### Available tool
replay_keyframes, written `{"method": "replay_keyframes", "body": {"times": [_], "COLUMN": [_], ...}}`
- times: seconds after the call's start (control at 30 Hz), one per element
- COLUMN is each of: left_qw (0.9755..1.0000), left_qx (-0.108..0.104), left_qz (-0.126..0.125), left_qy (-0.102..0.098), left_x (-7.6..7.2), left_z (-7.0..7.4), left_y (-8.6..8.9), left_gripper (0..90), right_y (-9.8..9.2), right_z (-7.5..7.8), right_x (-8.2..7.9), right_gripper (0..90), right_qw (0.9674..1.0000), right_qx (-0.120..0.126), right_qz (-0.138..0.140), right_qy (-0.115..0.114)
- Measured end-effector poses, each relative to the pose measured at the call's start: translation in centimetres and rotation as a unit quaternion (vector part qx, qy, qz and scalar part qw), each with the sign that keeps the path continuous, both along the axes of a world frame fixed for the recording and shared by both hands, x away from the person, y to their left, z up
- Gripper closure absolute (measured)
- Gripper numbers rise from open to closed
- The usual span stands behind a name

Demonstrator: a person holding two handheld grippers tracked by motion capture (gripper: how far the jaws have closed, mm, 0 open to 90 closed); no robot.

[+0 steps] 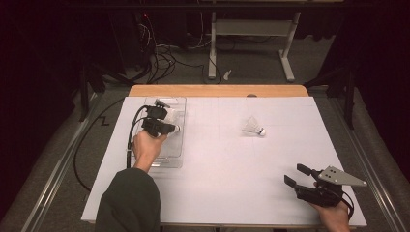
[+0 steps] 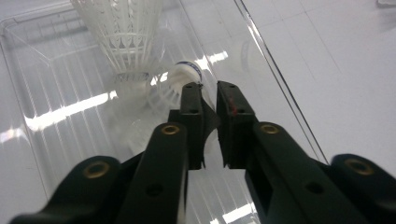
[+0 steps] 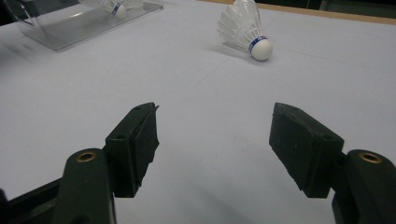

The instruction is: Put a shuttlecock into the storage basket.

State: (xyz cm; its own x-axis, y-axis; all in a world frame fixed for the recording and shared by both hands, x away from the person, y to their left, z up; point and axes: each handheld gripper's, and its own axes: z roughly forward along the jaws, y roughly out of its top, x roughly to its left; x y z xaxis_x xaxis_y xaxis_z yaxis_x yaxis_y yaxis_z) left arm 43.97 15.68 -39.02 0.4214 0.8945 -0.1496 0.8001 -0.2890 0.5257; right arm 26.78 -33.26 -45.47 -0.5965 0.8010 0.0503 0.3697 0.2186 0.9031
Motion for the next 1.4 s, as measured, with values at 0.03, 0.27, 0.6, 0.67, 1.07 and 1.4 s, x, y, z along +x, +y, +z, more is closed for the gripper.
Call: {"method": "replay_keyframes", "body": {"times": [0.03,0.27,0.6,0.67,1.07,1.4], "left_qw": [1.0000,0.9999,0.9996,0.9996,0.9980,0.9942], "left_qx": [0.000,-0.001,-0.019,-0.019,-0.033,-0.052], "left_qz": [0.000,0.001,-0.006,-0.006,0.013,0.007], "left_qy": [-0.003,-0.014,-0.021,-0.021,-0.053,-0.094], "left_x": [-0.1,-0.9,-1.8,-2.0,-3.8,-5.7], "left_z": [0.1,0.9,1.4,1.2,1.3,1.3], "left_y": [0.1,0.2,0.2,0.2,1.4,1.3], "left_gripper": [76.7,64.2,56.7,55.2,48.2,42.9], "right_y": [0.0,0.0,0.0,-0.1,0.0,-0.1], "right_z": [0.0,0.0,0.0,0.0,0.0,0.0], "right_x": [0.0,0.0,0.0,0.0,0.0,0.0], "right_gripper": [32.8,32.8,32.8,32.8,32.8,32.8], "right_qw": [1.0000,1.0000,1.0000,1.0000,1.0000,1.0000], "right_qx": [0.000,-0.002,-0.001,-0.002,-0.001,0.000], "right_qz": [0.000,0.000,-0.002,-0.002,-0.002,-0.005], "right_qy": [0.000,-0.001,-0.001,-0.002,0.000,0.000]}}
